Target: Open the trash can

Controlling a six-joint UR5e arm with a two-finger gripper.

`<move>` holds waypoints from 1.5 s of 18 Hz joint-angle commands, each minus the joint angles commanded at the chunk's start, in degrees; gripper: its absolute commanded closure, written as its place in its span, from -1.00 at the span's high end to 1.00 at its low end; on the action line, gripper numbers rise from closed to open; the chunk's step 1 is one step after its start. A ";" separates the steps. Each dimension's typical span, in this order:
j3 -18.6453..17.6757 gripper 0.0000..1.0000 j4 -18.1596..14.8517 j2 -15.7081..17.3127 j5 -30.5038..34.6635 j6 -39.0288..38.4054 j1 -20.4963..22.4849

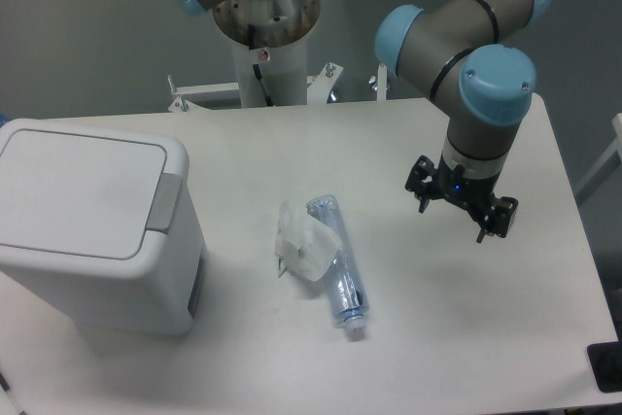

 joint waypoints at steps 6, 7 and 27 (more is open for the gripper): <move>-1.05 1.00 2.01 0.09 -0.35 -4.46 -0.36; -1.75 1.00 4.37 0.09 -0.44 -6.22 -0.36; -4.04 1.00 7.74 6.32 -16.25 -37.08 -3.70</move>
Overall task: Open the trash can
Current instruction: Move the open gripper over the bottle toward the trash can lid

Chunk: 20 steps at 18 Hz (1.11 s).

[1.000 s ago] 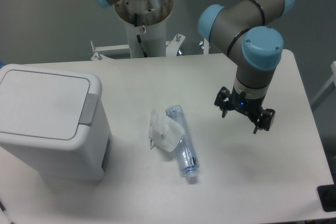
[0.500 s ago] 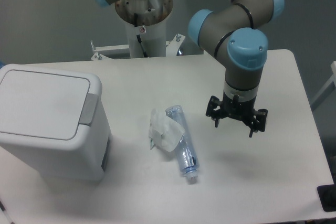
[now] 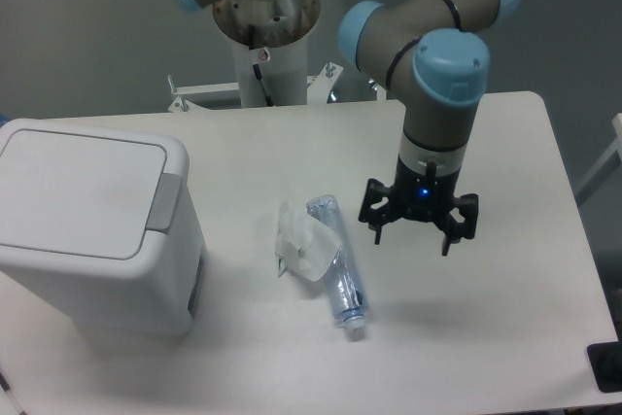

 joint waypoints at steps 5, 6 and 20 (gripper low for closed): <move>0.44 1.00 -0.18 2.11 -2.82 -7.73 -2.45; 0.53 1.00 -0.09 2.72 -3.52 -9.66 -2.81; 0.97 1.00 -0.26 7.65 -11.00 -24.89 -9.31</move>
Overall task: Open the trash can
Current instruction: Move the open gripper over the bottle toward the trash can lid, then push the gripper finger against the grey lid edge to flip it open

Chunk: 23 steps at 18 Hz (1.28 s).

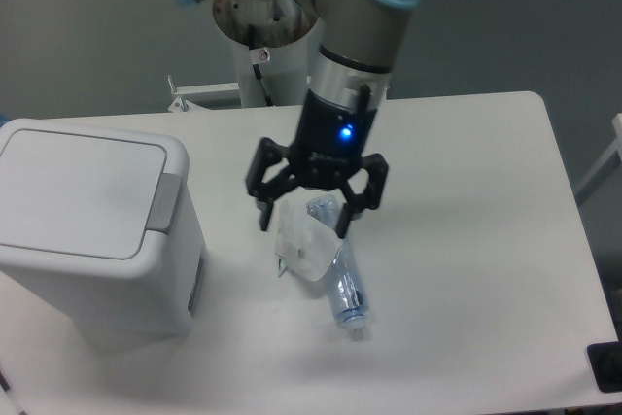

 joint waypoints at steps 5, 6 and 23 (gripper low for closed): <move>-2.81 1.00 0.00 2.72 0.44 -1.23 -2.82; -3.42 1.00 0.00 3.07 0.53 -1.23 -2.82; -4.84 1.00 0.79 1.05 1.32 -1.23 -4.49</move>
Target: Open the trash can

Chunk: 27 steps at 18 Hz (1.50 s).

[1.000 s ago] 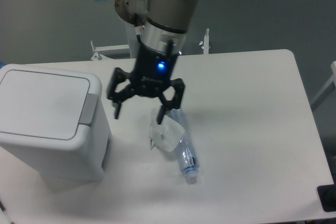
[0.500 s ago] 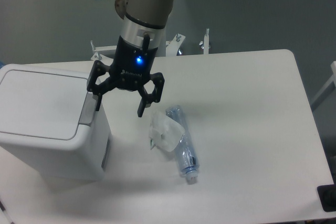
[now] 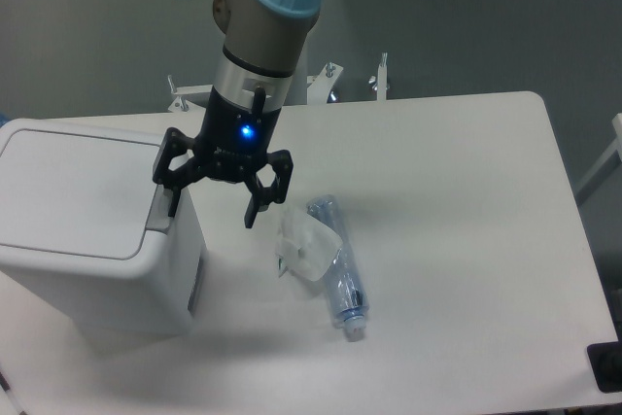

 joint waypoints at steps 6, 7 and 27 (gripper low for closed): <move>0.00 1.00 0.00 -0.09 0.00 0.00 -0.26; 0.00 1.00 0.00 -0.09 0.00 0.00 -0.26; 3.42 1.00 0.44 -0.26 1.14 1.49 3.86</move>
